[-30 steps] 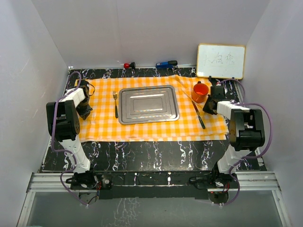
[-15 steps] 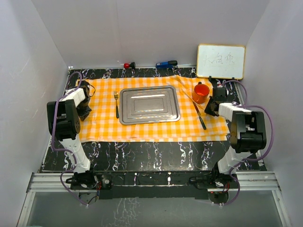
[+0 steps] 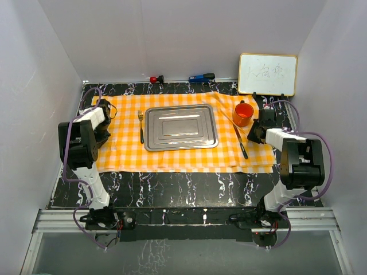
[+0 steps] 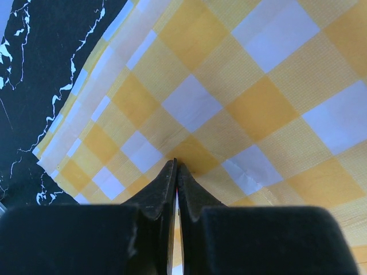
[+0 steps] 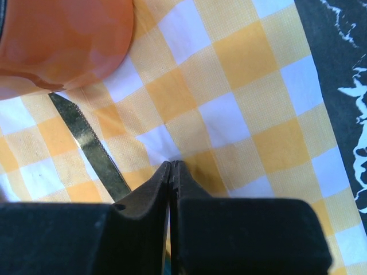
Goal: Set the dinner table for one person
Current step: Adjust the napkin at the center of the board.
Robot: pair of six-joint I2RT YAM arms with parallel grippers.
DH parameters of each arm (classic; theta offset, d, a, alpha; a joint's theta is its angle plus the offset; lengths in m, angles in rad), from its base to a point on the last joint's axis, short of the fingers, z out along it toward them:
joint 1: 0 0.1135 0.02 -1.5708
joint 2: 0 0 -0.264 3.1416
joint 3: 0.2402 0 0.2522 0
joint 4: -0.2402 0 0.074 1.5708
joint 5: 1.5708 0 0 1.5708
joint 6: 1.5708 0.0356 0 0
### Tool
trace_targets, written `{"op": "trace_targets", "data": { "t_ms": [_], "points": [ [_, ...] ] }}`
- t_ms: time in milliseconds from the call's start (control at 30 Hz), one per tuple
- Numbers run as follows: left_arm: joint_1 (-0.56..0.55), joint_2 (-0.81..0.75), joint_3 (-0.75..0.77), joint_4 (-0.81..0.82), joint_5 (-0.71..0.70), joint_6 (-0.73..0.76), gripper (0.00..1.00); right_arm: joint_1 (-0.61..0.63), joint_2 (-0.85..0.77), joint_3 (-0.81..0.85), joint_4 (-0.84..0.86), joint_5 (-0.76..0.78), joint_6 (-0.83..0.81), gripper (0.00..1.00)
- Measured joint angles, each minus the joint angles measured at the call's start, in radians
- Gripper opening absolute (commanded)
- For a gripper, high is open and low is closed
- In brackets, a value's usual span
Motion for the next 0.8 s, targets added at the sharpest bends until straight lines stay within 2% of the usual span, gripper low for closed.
{"op": "trace_targets", "data": {
  "t_ms": [300,400,467,533,800],
  "points": [
    [-0.003,-0.041,-0.061,0.010,-0.017,-0.031,0.02,0.023,-0.065,-0.051,-0.034,-0.022,0.005,0.00],
    [-0.002,-0.047,-0.062,-0.008,-0.006,-0.033,0.02,0.029,-0.081,-0.052,-0.076,-0.008,0.008,0.10],
    [-0.002,-0.067,-0.062,-0.016,0.024,-0.025,0.02,0.029,-0.089,-0.049,-0.106,0.003,0.013,0.17],
    [-0.002,-0.103,-0.059,-0.019,0.060,-0.012,0.02,0.029,-0.094,-0.043,-0.135,0.014,0.018,0.20],
    [-0.012,-0.364,0.050,0.024,0.272,0.057,0.07,0.029,-0.166,0.042,-0.239,0.040,0.028,0.19]
  ]
}}
